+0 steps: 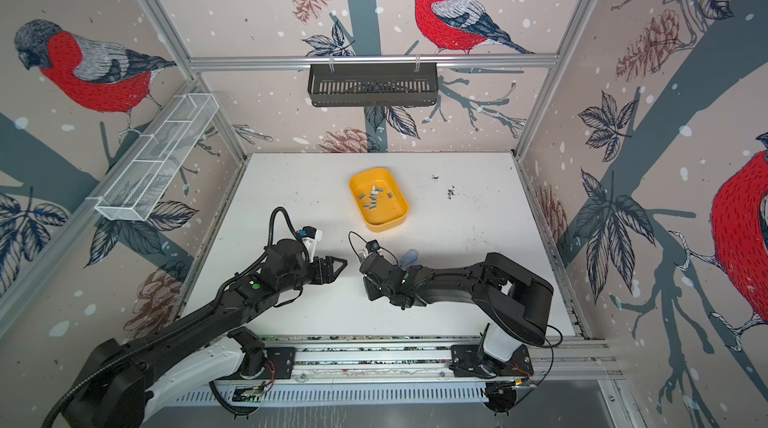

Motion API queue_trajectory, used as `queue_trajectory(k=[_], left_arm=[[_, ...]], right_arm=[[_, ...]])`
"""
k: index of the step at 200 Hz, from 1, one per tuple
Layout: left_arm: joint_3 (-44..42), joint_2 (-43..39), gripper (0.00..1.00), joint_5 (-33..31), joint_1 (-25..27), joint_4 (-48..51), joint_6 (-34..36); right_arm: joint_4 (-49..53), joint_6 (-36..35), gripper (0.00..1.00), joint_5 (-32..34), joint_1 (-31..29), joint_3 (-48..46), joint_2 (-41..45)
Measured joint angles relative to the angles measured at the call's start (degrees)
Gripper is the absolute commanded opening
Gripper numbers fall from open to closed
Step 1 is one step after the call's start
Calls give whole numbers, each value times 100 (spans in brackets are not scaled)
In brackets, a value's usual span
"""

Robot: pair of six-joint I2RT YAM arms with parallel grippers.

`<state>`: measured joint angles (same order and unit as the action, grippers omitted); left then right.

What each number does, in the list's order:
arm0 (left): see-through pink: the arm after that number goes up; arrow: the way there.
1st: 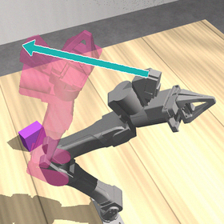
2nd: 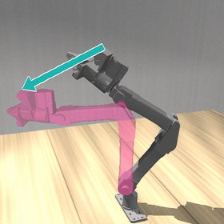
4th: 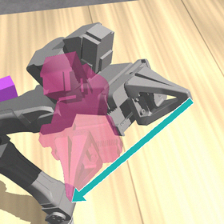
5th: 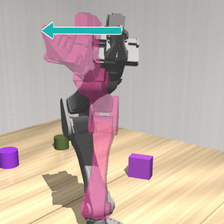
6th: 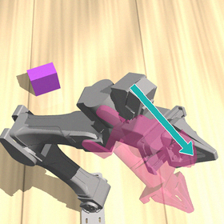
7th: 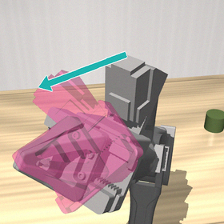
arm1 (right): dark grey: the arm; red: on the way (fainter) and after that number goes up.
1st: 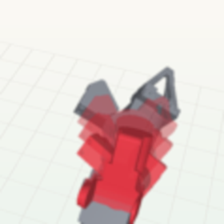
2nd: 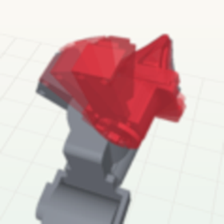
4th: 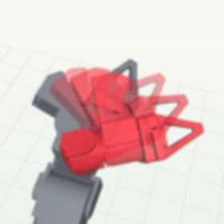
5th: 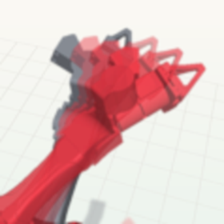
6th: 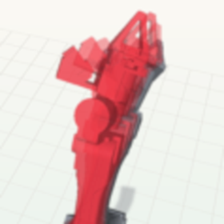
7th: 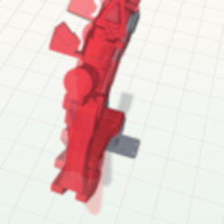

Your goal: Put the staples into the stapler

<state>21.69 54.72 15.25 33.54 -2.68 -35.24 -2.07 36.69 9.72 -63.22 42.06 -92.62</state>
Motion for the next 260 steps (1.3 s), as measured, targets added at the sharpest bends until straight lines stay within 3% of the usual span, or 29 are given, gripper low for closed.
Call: queue_trajectory(k=[123, 180, 260], left_arm=[[-216, 55, 98, 599, 0, -564, -227], [-323, 184, 98, 721, 0, -592, -531], [-345, 802, 94, 857, 0, -1067, -841]], right_arm=[[-68, -83, 32, 26, 101, -216, 315], [-299, 251, 21, -461, 645, -479, 833], [-719, 686, 15, -1001, 1036, -614, 612]])
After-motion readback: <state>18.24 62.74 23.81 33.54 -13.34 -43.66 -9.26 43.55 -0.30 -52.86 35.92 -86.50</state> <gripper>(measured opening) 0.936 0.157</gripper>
